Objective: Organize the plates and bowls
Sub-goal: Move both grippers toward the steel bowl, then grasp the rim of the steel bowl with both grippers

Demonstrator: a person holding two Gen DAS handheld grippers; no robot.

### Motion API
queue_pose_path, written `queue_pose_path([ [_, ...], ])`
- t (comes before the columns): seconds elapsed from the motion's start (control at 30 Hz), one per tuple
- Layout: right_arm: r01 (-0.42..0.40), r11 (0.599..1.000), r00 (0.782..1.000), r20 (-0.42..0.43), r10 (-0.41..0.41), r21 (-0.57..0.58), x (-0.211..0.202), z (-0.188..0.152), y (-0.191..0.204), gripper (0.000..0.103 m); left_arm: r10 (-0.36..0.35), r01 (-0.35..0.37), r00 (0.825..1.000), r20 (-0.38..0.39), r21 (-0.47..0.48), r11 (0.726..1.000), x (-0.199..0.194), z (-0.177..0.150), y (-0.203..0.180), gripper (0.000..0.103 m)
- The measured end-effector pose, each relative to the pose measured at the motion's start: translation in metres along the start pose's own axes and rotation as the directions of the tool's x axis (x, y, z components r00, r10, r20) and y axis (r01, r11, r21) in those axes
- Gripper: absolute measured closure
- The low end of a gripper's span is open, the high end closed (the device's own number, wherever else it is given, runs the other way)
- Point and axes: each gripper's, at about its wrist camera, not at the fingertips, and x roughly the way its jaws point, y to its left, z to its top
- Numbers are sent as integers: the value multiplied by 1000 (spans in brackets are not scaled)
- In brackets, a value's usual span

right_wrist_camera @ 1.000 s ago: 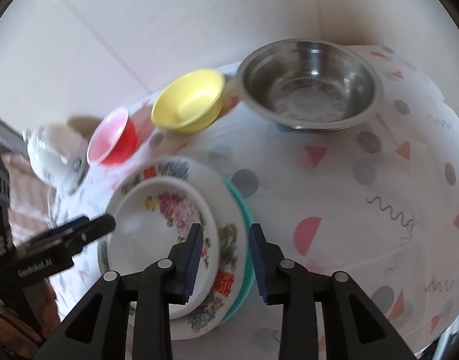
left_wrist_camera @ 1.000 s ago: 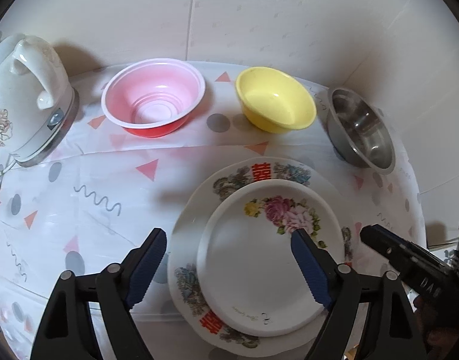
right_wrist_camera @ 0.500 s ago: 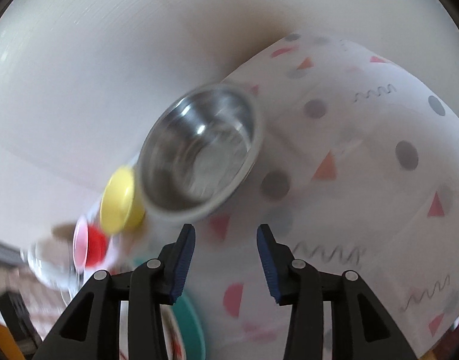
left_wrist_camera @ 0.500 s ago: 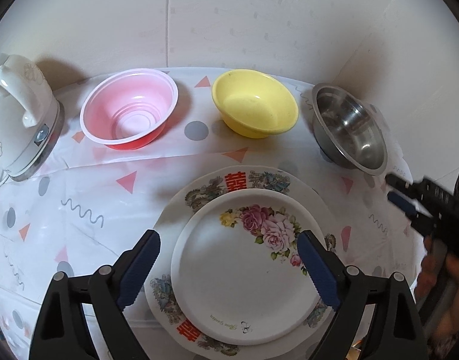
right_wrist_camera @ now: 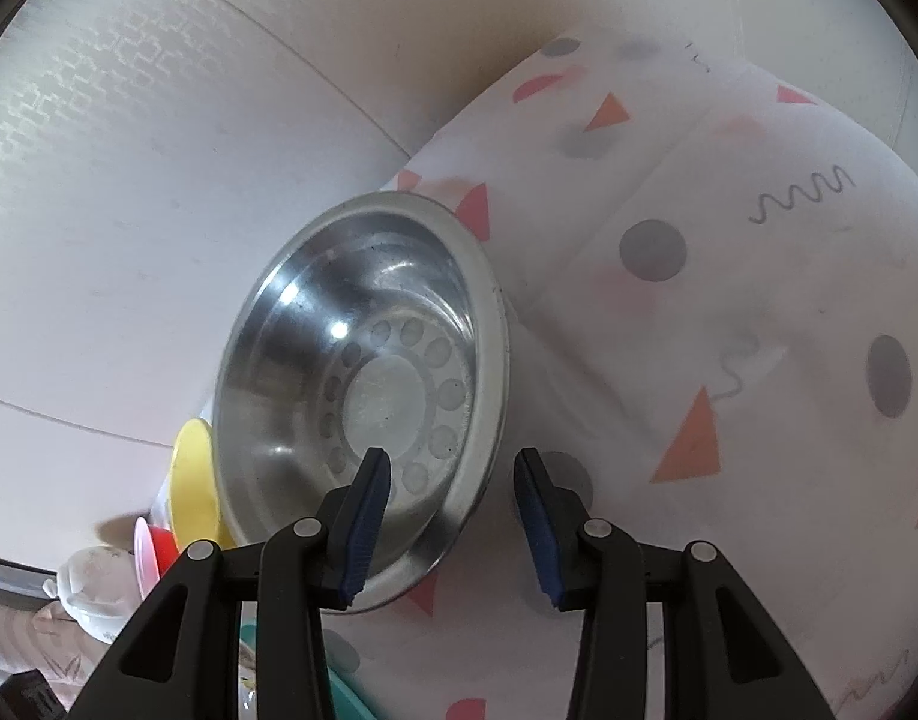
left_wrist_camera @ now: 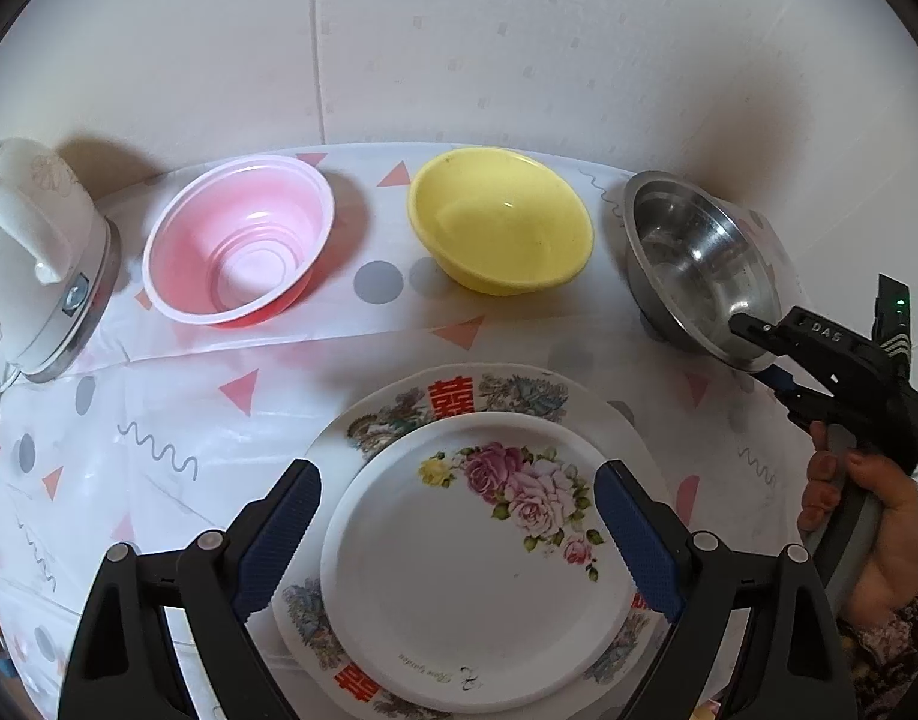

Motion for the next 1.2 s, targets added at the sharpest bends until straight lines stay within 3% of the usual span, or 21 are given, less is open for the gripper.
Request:
queue_pose_path([
  [0.2,-22,999,1000,-8,22,-30,3,-4,-3,74,0,0,1000,-8,22,1000,8,11,-15,10],
  [0.57,-15,1000,1000,2,15,-20,-17,-12,-27,77,-34,36,999,-26,78,996,29,36,-53,10],
  [0.73,-25,1000,1000,6,25,-8,-24,-15,-38,85,-55,58,998,-36,95,994,43,48,-72,10],
  [1.03,-8,1000,1000,8,8,-4,-22,-21,-43,86,-81,88,996,-45,203,975,69,70,-118,10],
  [1.1,1,1000,1000,7,-1,-10,-23,-21,-45,86,-75,84,996,-49,224,971,74,72,-125,13],
  [1.2,1,1000,1000,10,-1,-14,-21,-16,-46,86,-85,99,994,-66,247,964,82,75,-135,28],
])
